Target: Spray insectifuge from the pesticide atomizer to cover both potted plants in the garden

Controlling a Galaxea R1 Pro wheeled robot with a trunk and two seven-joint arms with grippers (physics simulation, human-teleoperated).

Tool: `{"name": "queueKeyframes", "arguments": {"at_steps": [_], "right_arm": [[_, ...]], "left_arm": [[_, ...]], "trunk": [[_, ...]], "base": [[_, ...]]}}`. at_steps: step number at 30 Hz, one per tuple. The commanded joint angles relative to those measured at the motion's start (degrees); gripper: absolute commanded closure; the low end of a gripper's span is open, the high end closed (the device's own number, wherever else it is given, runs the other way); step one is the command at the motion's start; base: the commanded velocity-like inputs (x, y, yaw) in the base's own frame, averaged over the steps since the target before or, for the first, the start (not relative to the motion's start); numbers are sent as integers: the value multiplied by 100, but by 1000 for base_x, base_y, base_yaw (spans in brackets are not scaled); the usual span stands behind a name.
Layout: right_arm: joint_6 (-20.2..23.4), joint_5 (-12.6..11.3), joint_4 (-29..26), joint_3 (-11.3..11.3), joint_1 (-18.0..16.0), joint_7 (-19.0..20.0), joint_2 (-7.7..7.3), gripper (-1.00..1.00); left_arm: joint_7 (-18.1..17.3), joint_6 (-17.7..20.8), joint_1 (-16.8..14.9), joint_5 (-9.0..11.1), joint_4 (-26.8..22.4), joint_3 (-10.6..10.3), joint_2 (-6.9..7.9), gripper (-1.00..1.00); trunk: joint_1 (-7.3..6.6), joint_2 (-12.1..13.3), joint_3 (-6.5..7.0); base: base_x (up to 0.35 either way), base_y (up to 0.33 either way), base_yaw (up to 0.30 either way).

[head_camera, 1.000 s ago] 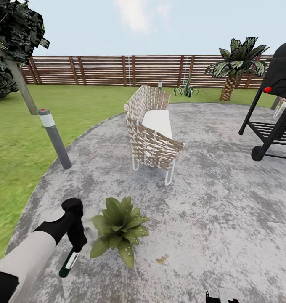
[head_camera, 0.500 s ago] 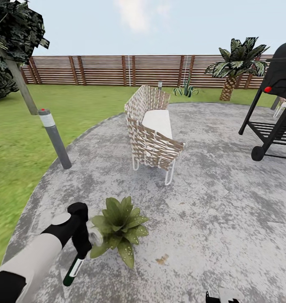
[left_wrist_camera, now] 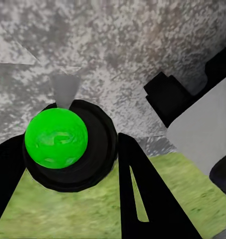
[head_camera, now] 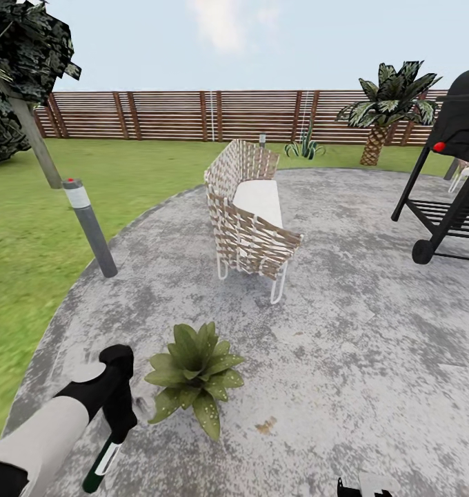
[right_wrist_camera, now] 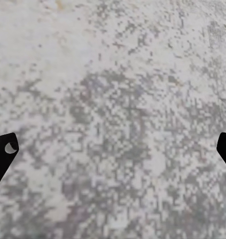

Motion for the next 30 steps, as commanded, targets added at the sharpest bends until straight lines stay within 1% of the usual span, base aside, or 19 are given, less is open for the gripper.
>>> {"name": "queueKeyframes", "arguments": {"at_steps": [1, 3, 5, 6, 8, 10, 13, 21, 24, 25, 26, 28, 29, 30], "right_arm": [[-18, 60, 8, -38, -4, -19, 1, -100], [-18, 60, 8, -37, -4, -19, 1, -100], [-18, 60, 8, -37, -4, -19, 1, -100], [-18, 60, 8, -38, -4, -19, 1, -100], [-18, 60, 8, -38, -4, -19, 1, -100], [-18, 60, 8, -37, -4, -19, 1, -100], [-13, 58, 8, -40, -4, -17, 1, -100], [-10, 60, 8, -41, -4, -19, 1, -100], [-10, 60, 8, -40, -4, -18, 1, -100], [-10, 60, 8, -40, -4, -17, 1, -100], [-10, 60, 8, -39, -4, -19, 1, -100], [-16, 59, 8, -44, -4, -19, 1, -100], [-17, 58, 8, -44, -4, -19, 1, -100], [-18, 59, 8, -41, -4, -19, 1, -100]], "left_arm": [[-51, 61, 1, -38, 11, -22, 29, 100], [2, 55, 9, -45, 35, -6, 110, 100], [213, 53, 11, -15, 42, 2, 279, 100], [277, 49, 12, -2, 43, 3, 337, 100], [321, 48, 12, 28, 44, 4, 367, 100], [341, 51, 12, 48, 40, -5, 321, 100], [350, 52, 12, 54, 15, -5, 239, 100], [396, 66, 12, 46, -27, -4, 222, 100], [410, 64, 12, 46, -25, -6, 217, 100], [412, 62, 17, 46, -2, -8, 195, 100], [456, 61, 71, 42, 8, -12, 92, 100], [661, 61, 124, 45, 26, -15, -79, 100], [777, 61, 134, 47, 35, -16, -154, 100], [836, 61, 137, 50, 41, -15, -183, 100]], "trunk": [[-1, -2, -5], [-1, -2, -5], [-1, -2, -5], [-1, -2, -5], [-1, -2, -5], [-1, -2, -5], [-1, -2, -5], [-1, -2, -5], [-1, -2, -5], [-1, -2, -5], [-1, -2, -5], [-1, -2, -5], [-1, -2, -5], [-1, -2, -5]], "base": [[0, 0, 0], [0, 0, 0], [0, 0, 0], [0, 0, 0], [0, 0, 0], [-23, 70, 0], [-69, 257, -95], [29, 310, -249], [123, 135, -261], [37, 35, -261], [12, 12, -261], [5, 4, -226], [2, 2, -99], [1, 1, -64]]}}
